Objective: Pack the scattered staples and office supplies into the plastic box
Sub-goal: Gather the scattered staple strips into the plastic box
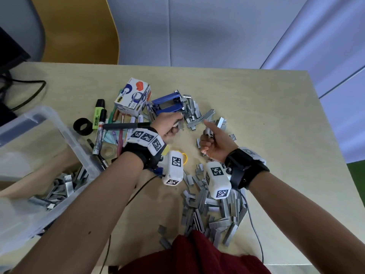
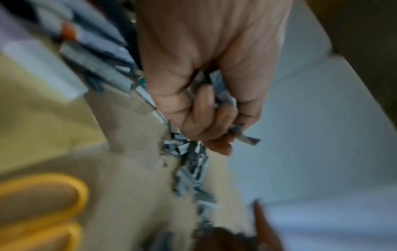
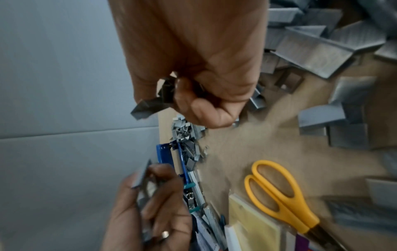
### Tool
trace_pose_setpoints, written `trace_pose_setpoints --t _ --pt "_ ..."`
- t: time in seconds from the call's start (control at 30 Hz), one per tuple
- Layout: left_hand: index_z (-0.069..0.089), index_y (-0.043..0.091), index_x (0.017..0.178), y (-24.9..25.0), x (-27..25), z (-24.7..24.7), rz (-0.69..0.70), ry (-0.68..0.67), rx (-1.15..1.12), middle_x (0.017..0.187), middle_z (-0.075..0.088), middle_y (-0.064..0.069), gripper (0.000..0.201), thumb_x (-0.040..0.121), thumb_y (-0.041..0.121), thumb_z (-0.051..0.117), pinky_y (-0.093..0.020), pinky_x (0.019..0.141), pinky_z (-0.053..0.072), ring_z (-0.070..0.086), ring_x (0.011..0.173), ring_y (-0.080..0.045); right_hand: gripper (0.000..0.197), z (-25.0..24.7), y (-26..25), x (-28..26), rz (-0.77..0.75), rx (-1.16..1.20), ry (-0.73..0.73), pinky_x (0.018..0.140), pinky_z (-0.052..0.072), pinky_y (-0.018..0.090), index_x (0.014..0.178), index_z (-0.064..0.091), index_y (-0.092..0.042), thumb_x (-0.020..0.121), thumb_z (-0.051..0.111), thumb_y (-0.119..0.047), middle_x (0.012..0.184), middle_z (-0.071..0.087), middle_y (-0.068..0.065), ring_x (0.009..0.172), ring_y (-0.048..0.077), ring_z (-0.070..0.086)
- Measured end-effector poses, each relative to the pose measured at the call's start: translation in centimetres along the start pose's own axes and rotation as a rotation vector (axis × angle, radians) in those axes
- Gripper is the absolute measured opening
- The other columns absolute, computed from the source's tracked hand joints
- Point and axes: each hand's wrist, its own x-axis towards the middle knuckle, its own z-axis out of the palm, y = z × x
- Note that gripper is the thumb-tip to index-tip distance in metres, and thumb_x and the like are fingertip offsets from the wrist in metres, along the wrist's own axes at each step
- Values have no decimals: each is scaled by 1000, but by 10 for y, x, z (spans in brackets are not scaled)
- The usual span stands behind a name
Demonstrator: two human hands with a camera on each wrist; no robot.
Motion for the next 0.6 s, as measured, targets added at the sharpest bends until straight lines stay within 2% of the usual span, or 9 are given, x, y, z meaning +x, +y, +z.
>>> trace_pose_setpoints --t 0.07,0.13,0.3,0.37,0.43,0.53,0.6 --pt "47 9 68 7 -12 -2 -16 -131 -236 54 56 -2 31 97 16 38 -11 29 18 35 26 -2 35 3 1 -4 0 -15 6 34 27 15 59 36 -18 89 54 -25 38 28 -5 34 7 25" --pt "48 10 70 14 -25 -6 -11 -228 -380 50 59 2 32 98 16 32 -12 28 21 36 28 -2 33 7 4 -7 7 30 10 32 28 14 59 36 -16 88 51 -16 42 32 -4 34 6 27" --pt "51 9 74 27 -66 -21 -21 -271 -625 49 54 0 31 97 17 33 -12 26 24 36 28 -4 28 20 9 -14 -1 21 -75 30 26 13 61 30 -16 84 44 -11 53 30 -1 35 6 29" --pt "48 10 70 31 -86 -32 -7 -268 -632 49 52 0 32 97 17 33 -11 26 22 35 29 -4 26 30 11 -17 -17 -7 -108 29 26 12 60 34 -14 85 42 -12 57 39 3 34 6 31" --pt "48 10 65 37 -107 -49 21 -282 -589 48 50 0 37 97 17 31 -11 26 21 33 29 -4 27 43 12 -23 -32 -39 -165 28 26 13 60 39 -13 88 38 -14 53 47 3 34 6 32" --pt "52 10 54 50 -138 -89 92 -256 -473 48 46 0 47 96 19 32 -12 25 19 31 29 -3 26 73 12 -36 -68 -146 -258 27 24 13 64 40 -15 89 35 -16 47 47 0 34 6 32" --pt "46 8 61 58 -160 -118 135 -203 -348 44 44 2 40 96 19 29 -13 27 17 31 28 -3 25 99 15 -46 -100 -238 -285 28 24 14 66 41 -15 90 34 -16 47 47 -1 33 6 32"
